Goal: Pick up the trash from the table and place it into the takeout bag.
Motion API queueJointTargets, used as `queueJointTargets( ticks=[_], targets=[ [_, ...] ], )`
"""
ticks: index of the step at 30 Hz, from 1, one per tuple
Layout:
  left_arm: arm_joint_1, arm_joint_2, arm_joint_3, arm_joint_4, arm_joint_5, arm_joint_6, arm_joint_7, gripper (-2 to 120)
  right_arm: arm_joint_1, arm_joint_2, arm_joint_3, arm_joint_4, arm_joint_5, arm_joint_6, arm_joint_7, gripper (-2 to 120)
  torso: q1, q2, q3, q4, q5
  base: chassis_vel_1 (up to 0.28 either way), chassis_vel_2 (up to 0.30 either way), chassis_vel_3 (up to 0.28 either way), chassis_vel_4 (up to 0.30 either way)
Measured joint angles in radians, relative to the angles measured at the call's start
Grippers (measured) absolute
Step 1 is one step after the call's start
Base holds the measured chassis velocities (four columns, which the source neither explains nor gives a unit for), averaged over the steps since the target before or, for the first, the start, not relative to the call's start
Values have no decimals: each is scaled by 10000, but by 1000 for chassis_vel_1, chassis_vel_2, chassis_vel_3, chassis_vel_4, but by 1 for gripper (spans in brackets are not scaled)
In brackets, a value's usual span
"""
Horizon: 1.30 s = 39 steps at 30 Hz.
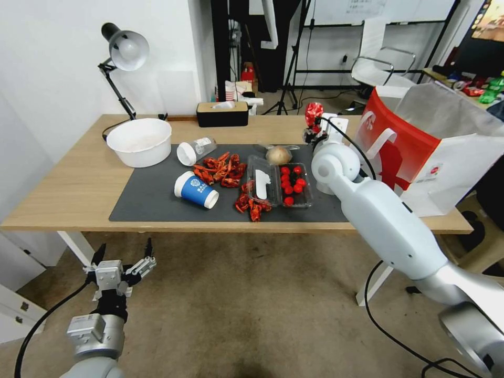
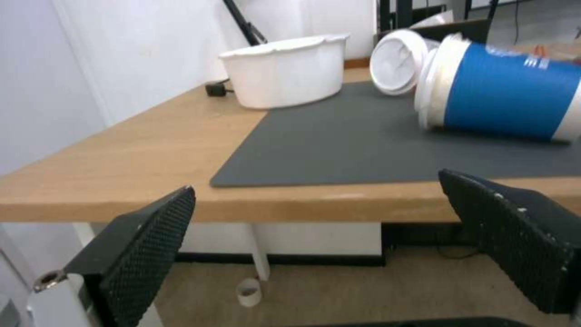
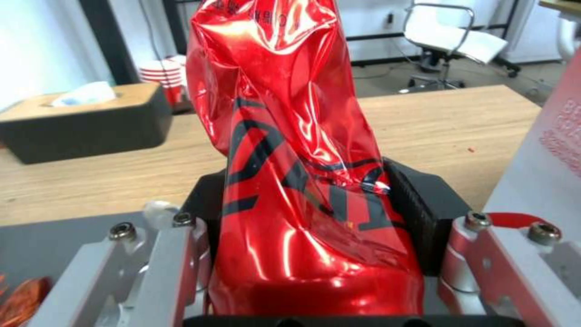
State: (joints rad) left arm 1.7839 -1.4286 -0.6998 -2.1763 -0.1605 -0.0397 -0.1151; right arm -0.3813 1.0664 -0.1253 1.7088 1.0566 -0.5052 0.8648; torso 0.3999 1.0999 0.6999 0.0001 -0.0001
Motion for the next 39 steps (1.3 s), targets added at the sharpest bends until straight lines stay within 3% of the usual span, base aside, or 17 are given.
queueJointTargets(
  ticks=[9,17,29,32,39],
  targets=[
    [137,-160,-78,45,62,-150,-1,100,-931,-1042,530,1624,457,5,-1015,51,0,1,0,-3,6,0,0,0,0],
    [94,-255,-29,85,136,-213,-3,100,-1157,-2293,2169,2768,216,450,-1173,51,-1,2,0,-3,2,0,0,0,0],
    [103,-221,40,52,137,-214,0,100,-1219,-3667,4126,2382,857,380,-539,51,0,2,-1,-1,2,0,0,0,0],
    [74,-220,102,52,139,-218,5,100,-1412,-3837,4356,2087,1043,344,-566,55,0,2,0,-3,5,0,0,0,0],
    [-42,-70,232,36,152,-219,25,100,-2174,-4047,4989,1973,1107,278,-871,80,0,1,0,-5,3,0,0,0,0]
  ],
)
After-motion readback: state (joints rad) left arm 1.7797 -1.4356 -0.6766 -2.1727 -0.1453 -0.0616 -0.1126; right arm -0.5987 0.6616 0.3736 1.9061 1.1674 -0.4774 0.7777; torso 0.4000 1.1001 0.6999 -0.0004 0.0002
